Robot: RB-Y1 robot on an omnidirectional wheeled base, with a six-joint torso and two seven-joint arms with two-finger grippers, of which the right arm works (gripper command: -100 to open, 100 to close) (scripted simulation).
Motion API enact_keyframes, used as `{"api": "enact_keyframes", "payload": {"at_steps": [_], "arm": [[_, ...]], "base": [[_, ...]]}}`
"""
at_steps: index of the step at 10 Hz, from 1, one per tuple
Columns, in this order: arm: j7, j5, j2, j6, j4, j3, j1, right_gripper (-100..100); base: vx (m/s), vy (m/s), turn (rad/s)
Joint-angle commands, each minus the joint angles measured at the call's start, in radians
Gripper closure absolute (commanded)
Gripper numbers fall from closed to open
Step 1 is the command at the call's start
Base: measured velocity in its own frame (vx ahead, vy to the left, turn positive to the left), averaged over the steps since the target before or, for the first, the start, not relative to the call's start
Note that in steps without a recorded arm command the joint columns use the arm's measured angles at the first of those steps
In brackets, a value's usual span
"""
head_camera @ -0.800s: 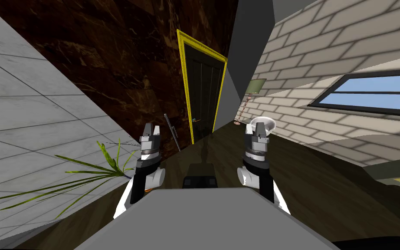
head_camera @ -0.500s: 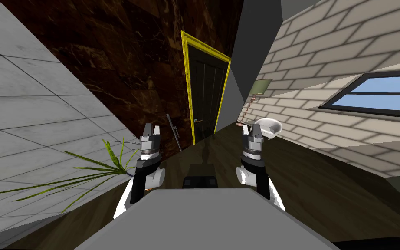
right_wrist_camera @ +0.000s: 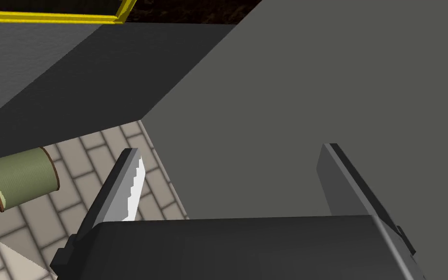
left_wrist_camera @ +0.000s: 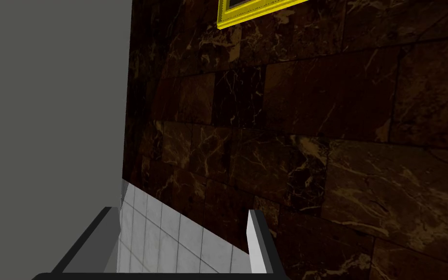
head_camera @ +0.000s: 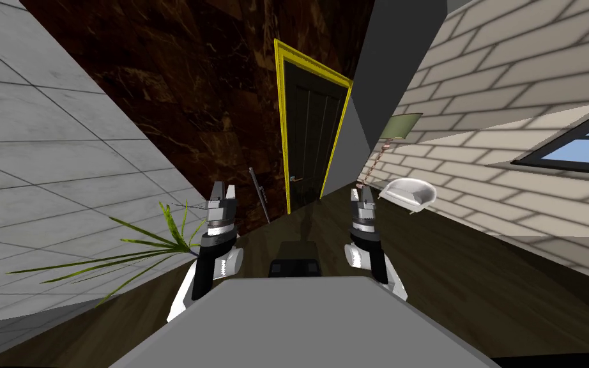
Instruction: Pull the door open
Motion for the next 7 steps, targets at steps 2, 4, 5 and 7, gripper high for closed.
{"api": "enact_keyframes", "payload": {"at_steps": [2,4,5,7], "arm": [[-0.009,-0.01,-0.008,-0.007,0.083,-0.004,-0.032,-100],[-0.016,-0.018,-0.015,-0.014,0.145,-0.008,-0.055,-100],[-0.016,-0.018,-0.015,-0.014,0.149,-0.008,-0.055,-100],[-0.023,-0.027,-0.021,-0.02,0.216,-0.011,-0.079,-100]], "base": [[0.088,-0.039,0.154],[0.08,-0.035,0.159],[0.054,-0.026,0.06],[0.057,-0.024,0.129]]}}
